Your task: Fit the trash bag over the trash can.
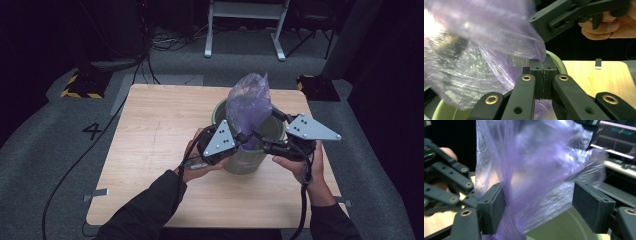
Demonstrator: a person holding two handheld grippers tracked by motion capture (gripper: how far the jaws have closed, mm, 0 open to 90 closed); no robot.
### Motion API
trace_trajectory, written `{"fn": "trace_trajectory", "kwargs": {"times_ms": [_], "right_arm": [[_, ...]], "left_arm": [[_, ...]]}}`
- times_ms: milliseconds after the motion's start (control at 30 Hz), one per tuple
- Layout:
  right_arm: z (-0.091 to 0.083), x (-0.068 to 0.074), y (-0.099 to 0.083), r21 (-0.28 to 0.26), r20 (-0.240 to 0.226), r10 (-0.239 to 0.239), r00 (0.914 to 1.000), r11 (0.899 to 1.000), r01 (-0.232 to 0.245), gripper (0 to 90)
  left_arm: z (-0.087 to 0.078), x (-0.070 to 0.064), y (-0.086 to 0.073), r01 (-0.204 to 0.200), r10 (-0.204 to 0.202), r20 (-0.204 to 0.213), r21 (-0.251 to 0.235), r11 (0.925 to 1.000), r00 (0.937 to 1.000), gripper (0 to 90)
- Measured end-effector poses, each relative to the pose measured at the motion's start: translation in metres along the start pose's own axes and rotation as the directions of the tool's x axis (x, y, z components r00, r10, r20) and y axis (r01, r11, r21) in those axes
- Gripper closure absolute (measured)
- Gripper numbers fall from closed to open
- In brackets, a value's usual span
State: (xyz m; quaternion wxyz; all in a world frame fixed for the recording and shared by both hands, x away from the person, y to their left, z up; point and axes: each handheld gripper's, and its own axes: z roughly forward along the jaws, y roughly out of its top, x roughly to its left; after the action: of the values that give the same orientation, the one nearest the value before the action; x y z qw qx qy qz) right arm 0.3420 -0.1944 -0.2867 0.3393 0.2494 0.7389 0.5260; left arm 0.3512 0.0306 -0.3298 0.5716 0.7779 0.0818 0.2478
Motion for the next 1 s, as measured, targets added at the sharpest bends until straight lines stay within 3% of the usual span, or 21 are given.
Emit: {"fn": "trace_trajectory", "kwargs": {"times_ms": [100,200,300,400,500,700,800,900,1000], "right_arm": [[0.005,0.0,-0.003,0.002,-0.038,0.032,0.9988,0.999,-0.032,36.5],[0.008,0.002,-0.005,-0.001,-0.107,0.03,0.9938,1.0,-0.03,59.8],[0.008,0.006,-0.006,-0.013,-0.121,-0.006,0.9926,1.0,0.005,75.7],[0.006,0.006,-0.008,-0.028,-0.122,-0.016,0.9923,1.0,0.013,85.8],[0.004,0.005,-0.01,-0.038,-0.125,-0.015,0.992,0.999,0.01,88.8],[0.0,0.009,-0.013,-0.048,-0.157,-0.055,0.9861,0.998,0.048,89.7],[-0.002,0.013,-0.014,-0.053,-0.168,-0.085,0.9822,0.996,0.077,89.8],[-0.005,0.018,-0.015,-0.058,-0.178,-0.103,0.9786,0.994,0.094,89.8],[-0.008,0.02,-0.018,-0.063,-0.192,-0.103,0.9759,0.994,0.093,89.8]], "left_arm": [[-0.001,-0.004,-0.003,-0.013,0.013,-0.006,0.008,0.9999,0.9999,89.2],[-0.002,-0.003,-0.006,-0.002,0.002,-0.002,0.007,1.0,1.0,88.7],[-0.003,-0.001,-0.007,0.01,-0.01,0.009,0.003,0.9999,0.9999,86.7],[-0.005,-0.001,-0.007,0.008,-0.008,0.012,-0.006,0.9999,0.9999,83.8],[-0.007,0.001,-0.008,0.014,-0.014,0.013,-0.017,0.9998,0.9998,70.6],[-0.021,0.01,-0.008,0.077,-0.076,0.033,-0.033,0.9965,0.9966,39.6],[-0.031,0.015,-0.008,0.103,-0.102,0.022,-0.052,0.9934,0.9946,32.8],[-0.042,0.019,-0.007,0.102,-0.104,-0.021,-0.069,0.9924,0.9944,27.2],[-0.051,0.024,-0.004,0.086,-0.09,-0.038,-0.086,0.9926,0.9952,23.6]]}}
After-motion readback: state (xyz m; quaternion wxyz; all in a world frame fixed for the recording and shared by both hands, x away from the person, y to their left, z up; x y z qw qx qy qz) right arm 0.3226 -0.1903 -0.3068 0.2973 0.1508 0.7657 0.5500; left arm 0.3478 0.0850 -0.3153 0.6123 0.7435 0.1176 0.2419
